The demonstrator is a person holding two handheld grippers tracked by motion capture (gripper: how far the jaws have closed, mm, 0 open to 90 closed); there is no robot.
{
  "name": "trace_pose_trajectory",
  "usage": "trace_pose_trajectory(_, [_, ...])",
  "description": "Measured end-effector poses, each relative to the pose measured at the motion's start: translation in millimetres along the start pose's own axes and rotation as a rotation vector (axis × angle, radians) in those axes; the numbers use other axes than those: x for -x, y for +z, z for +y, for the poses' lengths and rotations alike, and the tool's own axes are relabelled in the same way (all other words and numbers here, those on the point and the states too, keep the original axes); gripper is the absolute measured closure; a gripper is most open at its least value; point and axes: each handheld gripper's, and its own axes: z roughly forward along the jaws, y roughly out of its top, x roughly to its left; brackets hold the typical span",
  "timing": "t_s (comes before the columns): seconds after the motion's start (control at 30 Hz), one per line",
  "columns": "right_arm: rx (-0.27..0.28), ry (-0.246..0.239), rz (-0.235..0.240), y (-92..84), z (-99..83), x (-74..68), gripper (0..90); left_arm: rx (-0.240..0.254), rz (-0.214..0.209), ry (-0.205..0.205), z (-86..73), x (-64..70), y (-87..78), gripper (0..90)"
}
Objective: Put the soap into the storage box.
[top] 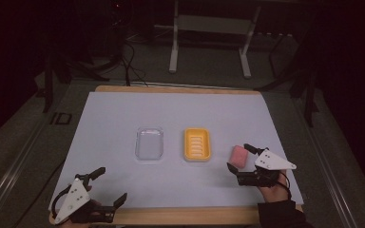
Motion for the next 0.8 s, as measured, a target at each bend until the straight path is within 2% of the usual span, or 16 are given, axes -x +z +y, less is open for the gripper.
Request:
trace_pose_trajectory(0.07, [-0.005, -0.015, -0.008, 0.1, 0.6, -1.6, 11.5, -0.004, -0.001, 0.003, 0.0, 0.1, 0.1, 0.2])
trace_pose_trajectory(0.27, [-0.019, -0.016, -0.014, 2.4, 0.1, -1.6, 11.5, -0.010, -0.005, 0.008, -0.2, 0.5, 0.2, 0.2])
trace_pose_trajectory(0.43, [-0.034, 0.024, -0.034, 3.3, -1.0, 1.0, 11.5, -0.014, -0.006, 0.009, -0.1, 0.9, 0.5, 0.2])
trace_pose_trajectory(0.53, [-0.056, 0.044, -0.073, 4.6, -1.5, 2.6, 11.5, -0.014, -0.006, 0.008, 0.0, 1.5, 0.7, 0.2])
trace_pose_trajectory(0.57, [-0.056, 0.044, -0.073, 4.6, -1.5, 2.6, 11.5, -0.014, -0.006, 0.008, 0.0, 1.5, 0.7, 0.2])
trace_pose_trajectory(0.6, [-0.082, 0.069, -0.112, 5.2, -1.3, 4.6, 11.5, -0.018, -0.004, 0.009, -0.2, 1.7, 0.8, 0.2])
trace_pose_trajectory(0.7, [-0.116, 0.096, -0.139, 6.7, -1.4, 6.1, 11.5, -0.020, -0.004, 0.010, -0.2, 1.7, 0.8, 0.2])
trace_pose_trajectory(0.8, [-0.186, 0.095, -0.181, 8.8, -3.0, 4.8, 11.5, -0.027, -0.003, 0.020, -0.3, 2.3, 1.3, 0.2])
